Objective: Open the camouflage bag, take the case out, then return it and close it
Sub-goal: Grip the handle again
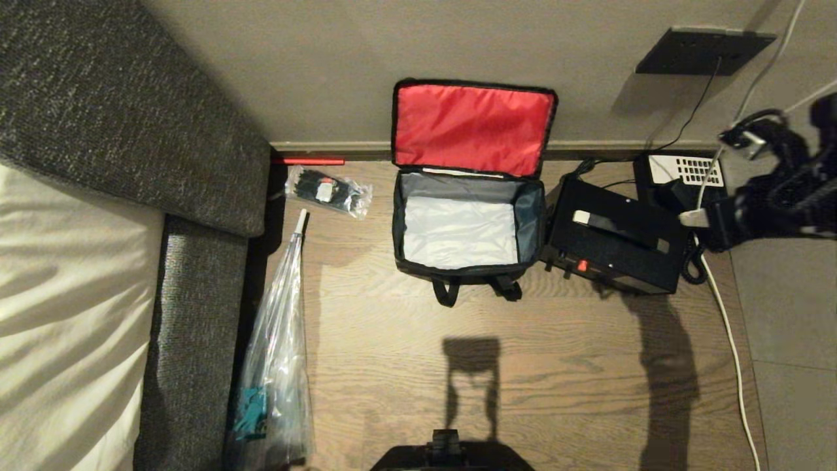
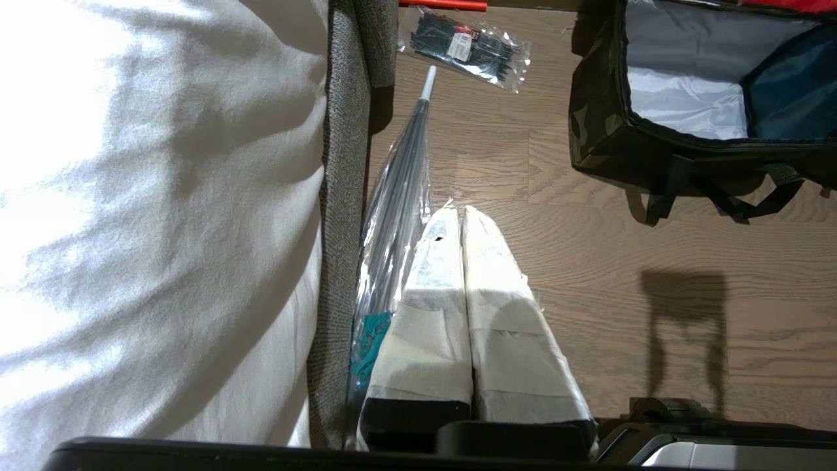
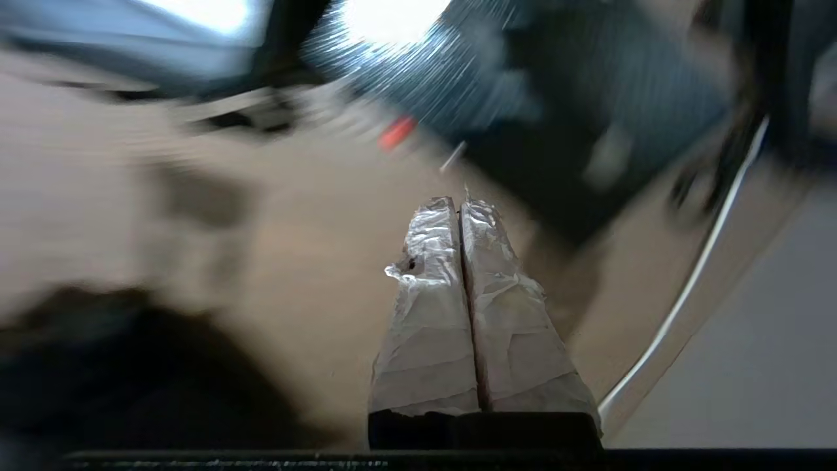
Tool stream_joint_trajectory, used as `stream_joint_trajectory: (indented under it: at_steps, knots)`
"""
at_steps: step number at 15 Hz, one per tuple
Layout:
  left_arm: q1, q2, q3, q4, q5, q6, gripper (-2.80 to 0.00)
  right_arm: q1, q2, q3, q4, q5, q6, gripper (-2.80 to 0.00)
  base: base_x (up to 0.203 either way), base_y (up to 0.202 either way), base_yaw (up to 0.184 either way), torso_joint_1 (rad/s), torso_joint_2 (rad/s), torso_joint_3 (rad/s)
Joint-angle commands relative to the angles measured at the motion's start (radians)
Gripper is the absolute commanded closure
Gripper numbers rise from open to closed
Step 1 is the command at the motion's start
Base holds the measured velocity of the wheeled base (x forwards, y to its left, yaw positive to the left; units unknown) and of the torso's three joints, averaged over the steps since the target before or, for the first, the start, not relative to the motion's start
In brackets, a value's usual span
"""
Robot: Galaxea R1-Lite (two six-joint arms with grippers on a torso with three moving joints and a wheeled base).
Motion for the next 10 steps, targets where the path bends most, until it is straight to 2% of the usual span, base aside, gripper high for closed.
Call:
stream_joint_trajectory:
  at_steps: [1, 2, 3, 4, 6, 10]
  knots:
    - [-0.001, 0.001, 0.040, -0.001, 0.001, -0.001, 0.00, -0.008, 0.336, -0.091, -0.120, -0.003, -0.132, 0.00, 0.000, 0.000, 0.000, 0.000, 0.00, 0.000]
    - [-0.001, 0.001, 0.040, -0.001, 0.000, -0.001, 0.00, -0.010, 0.410, -0.125, -0.199, -0.006, -0.234, 0.00, 0.000, 0.000, 0.000, 0.000, 0.00, 0.000]
    - [-0.001, 0.001, 0.040, -0.001, 0.001, -0.001, 0.00, -0.012, 0.466, -0.151, -0.284, -0.005, -0.343, -2.80, 0.000, 0.000, 0.000, 0.000, 0.00, 0.000]
    - [-0.001, 0.001, 0.040, -0.001, 0.001, -0.001, 0.00, -0.014, 0.502, -0.165, -0.350, -0.002, -0.432, -2.80, 0.000, 0.000, 0.000, 0.000, 0.00, 0.000]
    - [-0.001, 0.001, 0.040, -0.001, 0.000, -0.001, 0.00, -0.007, 0.524, -0.173, -0.361, -0.001, -0.518, -2.80, 0.000, 0.000, 0.000, 0.000, 0.00, 0.000]
    - [-0.001, 0.001, 0.040, -0.001, 0.000, -0.001, 0.00, 0.007, 0.444, -0.092, -0.368, -0.002, -0.535, -2.80, 0.000, 0.000, 0.000, 0.000, 0.00, 0.000]
